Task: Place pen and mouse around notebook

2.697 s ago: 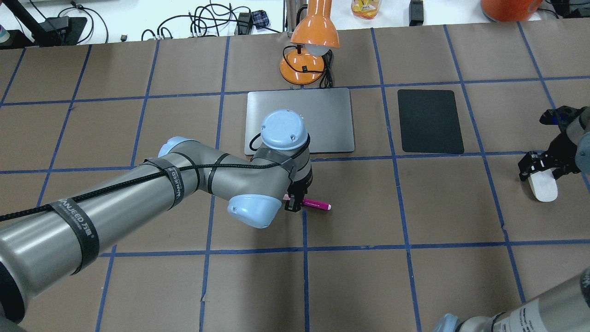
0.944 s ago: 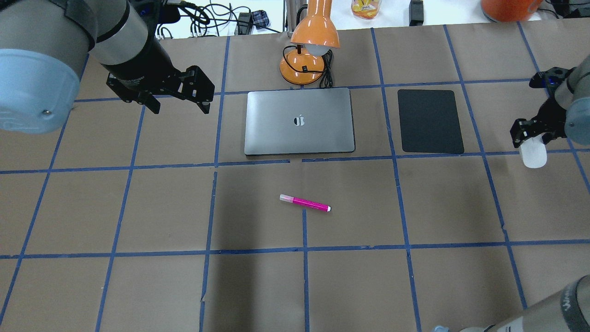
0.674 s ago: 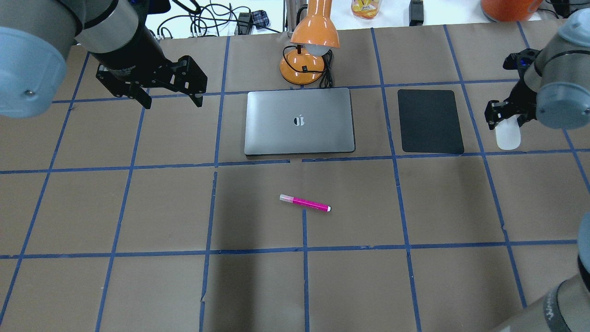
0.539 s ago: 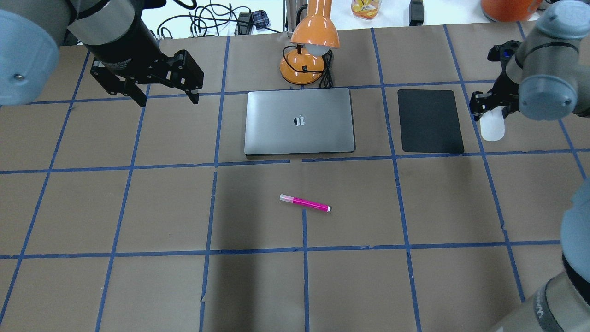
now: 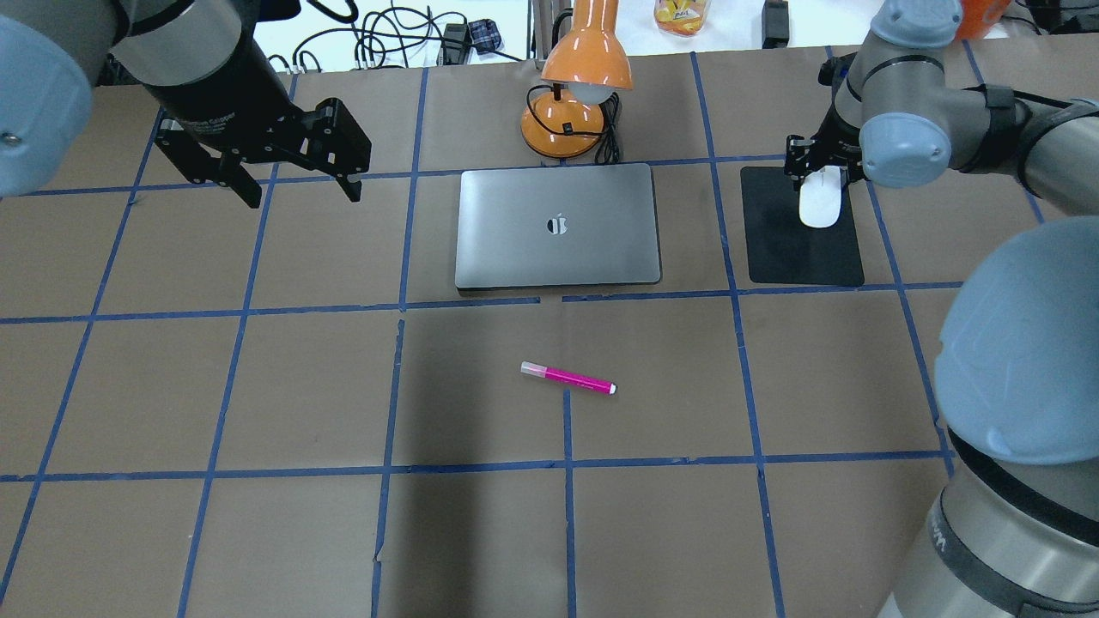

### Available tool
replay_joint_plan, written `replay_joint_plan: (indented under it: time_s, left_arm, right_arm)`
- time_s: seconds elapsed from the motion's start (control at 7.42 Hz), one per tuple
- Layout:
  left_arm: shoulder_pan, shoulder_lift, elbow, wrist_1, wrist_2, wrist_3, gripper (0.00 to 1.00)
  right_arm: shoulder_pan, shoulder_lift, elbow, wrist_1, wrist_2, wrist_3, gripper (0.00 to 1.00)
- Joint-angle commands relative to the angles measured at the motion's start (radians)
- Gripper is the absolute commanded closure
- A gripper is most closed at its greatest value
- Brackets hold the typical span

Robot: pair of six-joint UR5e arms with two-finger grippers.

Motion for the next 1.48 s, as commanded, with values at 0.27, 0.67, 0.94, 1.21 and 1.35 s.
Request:
replay_joint_plan:
  time_s: [0.27, 0.67, 0.94, 1.21, 1.35]
  left_arm:
    - [-0.001, 0.005, -0.001, -0.001, -0.001, 0.0, 0.0]
    - [-0.002, 0.011, -0.001, -0.002, 0.002, 0.0, 0.0]
    - [-0.002, 0.018, -0.001, -0.012, 0.002, 0.001, 0.0]
    - [-0.002, 0.017, -0.004, -0.01, 0.002, 0.001, 0.0]
    - [-0.001, 0.017, -0.011, -0.01, -0.003, 0.001, 0.0]
  right_arm:
    - [0.02, 0.016, 0.026, 0.007, -0.004, 0.036, 0.57]
    - [0.019, 0.016, 0.026, -0.011, 0.009, -0.026, 0.0]
    - [0.019, 0.007, 0.017, 0.002, 0.003, -0.055, 0.0]
    - [0.02, -0.113, 0.017, 0.139, 0.008, -0.055, 0.0]
    - [0.02, -0.199, 0.029, 0.229, 0.006, -0.053, 0.0]
